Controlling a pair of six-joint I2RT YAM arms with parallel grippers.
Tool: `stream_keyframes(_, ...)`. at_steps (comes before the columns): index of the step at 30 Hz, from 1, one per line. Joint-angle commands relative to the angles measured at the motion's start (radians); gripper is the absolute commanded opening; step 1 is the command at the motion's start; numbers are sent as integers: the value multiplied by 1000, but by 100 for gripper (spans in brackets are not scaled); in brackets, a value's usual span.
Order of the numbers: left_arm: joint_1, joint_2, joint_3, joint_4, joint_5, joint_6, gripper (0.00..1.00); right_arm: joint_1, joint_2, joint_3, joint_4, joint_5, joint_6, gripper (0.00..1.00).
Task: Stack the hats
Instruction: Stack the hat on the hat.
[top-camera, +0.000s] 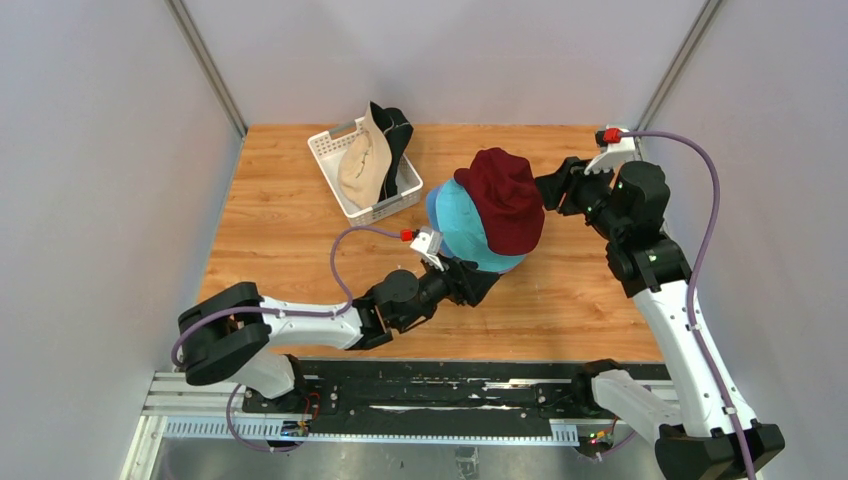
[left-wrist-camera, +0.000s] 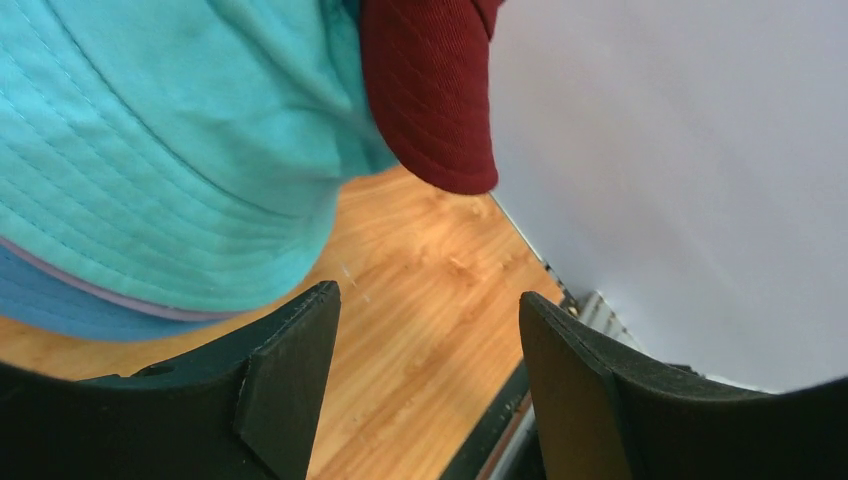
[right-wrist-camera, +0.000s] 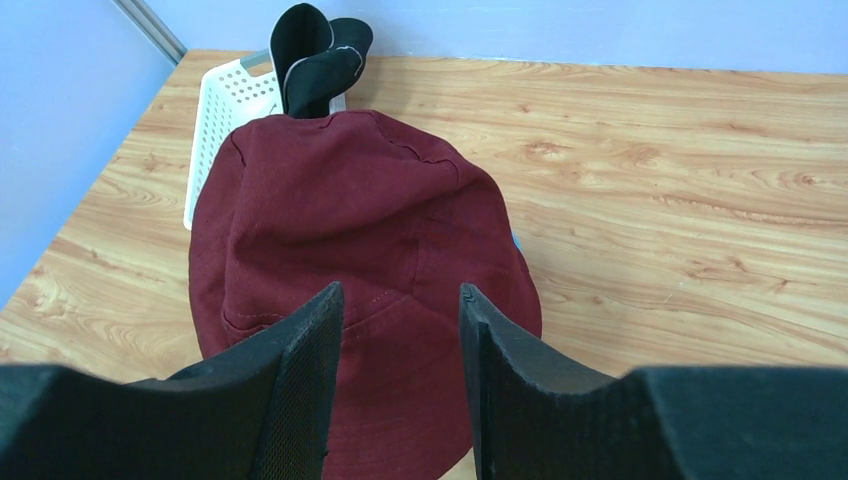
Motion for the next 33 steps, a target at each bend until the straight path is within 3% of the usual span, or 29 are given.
stream_keyframes(1,-6,14,64,65,-123,86,71,21,-11,-13,36,-26,9,46)
stream_keyframes(20,-3,-16,184,-35,-234,302,72,20,-6,-19,45,-28,-2,46)
stream_keyframes(33,54,47,258,-46,-180,322,70,20,-11,-25,46,-25,-6,46)
